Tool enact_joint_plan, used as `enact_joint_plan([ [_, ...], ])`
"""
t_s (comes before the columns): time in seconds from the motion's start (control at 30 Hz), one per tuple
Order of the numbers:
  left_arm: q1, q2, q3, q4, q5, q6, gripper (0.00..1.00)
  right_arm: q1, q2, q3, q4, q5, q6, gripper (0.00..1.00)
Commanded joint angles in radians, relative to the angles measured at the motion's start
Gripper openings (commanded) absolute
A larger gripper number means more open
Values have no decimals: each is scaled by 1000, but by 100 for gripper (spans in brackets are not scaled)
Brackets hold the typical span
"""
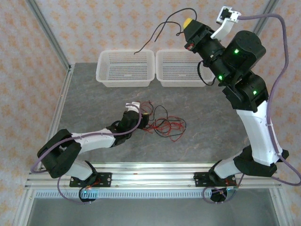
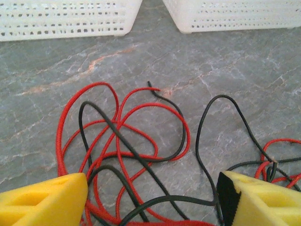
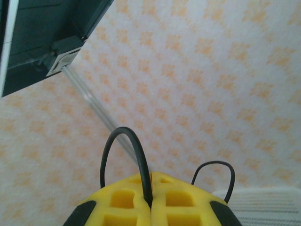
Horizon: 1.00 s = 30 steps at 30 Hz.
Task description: Untangle the cables
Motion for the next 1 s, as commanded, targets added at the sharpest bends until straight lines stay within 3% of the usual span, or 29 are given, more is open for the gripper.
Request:
enact_joint_plan([
  [0.0,-11,-56,-21,23,-4,-41,80,-5,7,-50,119,151,-137,0],
  [0.1,-17,-108,-21,-11,-9,-46,87,-8,29,-108,212,214,-252,0],
  [0.2,-17,-172,-20,-54,-26,-52,99,-56,68,-148,264,200,-296,0],
  [0.7,-17,-499,-10,-296,-38,-104,99,-348,251,-481,490,31,-222,0],
  [0.97,-17,-613,26,-457,-98,-133,97,-422,447,-572,526,56,-227,0],
])
